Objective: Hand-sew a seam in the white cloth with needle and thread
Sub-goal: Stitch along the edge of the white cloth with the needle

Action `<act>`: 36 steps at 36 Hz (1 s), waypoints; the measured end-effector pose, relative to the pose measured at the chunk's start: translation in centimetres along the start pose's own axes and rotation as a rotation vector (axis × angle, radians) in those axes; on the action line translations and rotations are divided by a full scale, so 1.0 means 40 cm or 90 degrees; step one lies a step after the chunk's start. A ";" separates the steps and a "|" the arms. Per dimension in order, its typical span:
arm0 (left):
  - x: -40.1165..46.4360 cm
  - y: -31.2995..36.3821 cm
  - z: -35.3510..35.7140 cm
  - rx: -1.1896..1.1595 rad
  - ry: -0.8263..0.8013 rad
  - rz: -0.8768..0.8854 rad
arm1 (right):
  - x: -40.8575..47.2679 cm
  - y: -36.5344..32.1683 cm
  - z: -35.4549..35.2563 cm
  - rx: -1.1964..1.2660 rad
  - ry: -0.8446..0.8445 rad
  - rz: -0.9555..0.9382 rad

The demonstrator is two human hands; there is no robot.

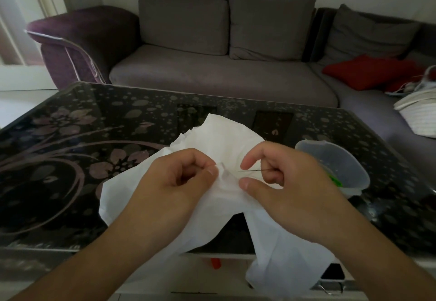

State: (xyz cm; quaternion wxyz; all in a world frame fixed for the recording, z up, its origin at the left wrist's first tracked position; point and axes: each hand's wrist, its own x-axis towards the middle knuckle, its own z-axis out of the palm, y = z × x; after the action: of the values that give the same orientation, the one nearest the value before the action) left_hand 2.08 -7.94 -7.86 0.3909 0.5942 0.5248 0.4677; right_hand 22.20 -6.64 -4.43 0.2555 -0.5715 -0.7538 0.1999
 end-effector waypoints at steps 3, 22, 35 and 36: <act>0.001 -0.003 0.000 0.008 0.006 -0.001 | 0.003 0.014 -0.003 -0.034 0.013 -0.004; 0.006 -0.007 0.003 0.036 0.023 -0.009 | 0.029 0.044 -0.033 0.142 0.312 0.114; 0.005 -0.014 0.002 0.057 0.000 0.026 | 0.013 -0.004 0.002 0.249 0.114 0.092; 0.004 -0.014 0.002 0.059 0.000 0.029 | 0.009 -0.008 -0.001 0.246 0.089 0.077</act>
State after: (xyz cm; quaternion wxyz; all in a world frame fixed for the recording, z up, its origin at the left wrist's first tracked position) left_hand 2.03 -7.68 -8.37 0.3522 0.6231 0.5326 0.4517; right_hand 21.90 -6.38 -4.16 0.3993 -0.5684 -0.6466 0.3153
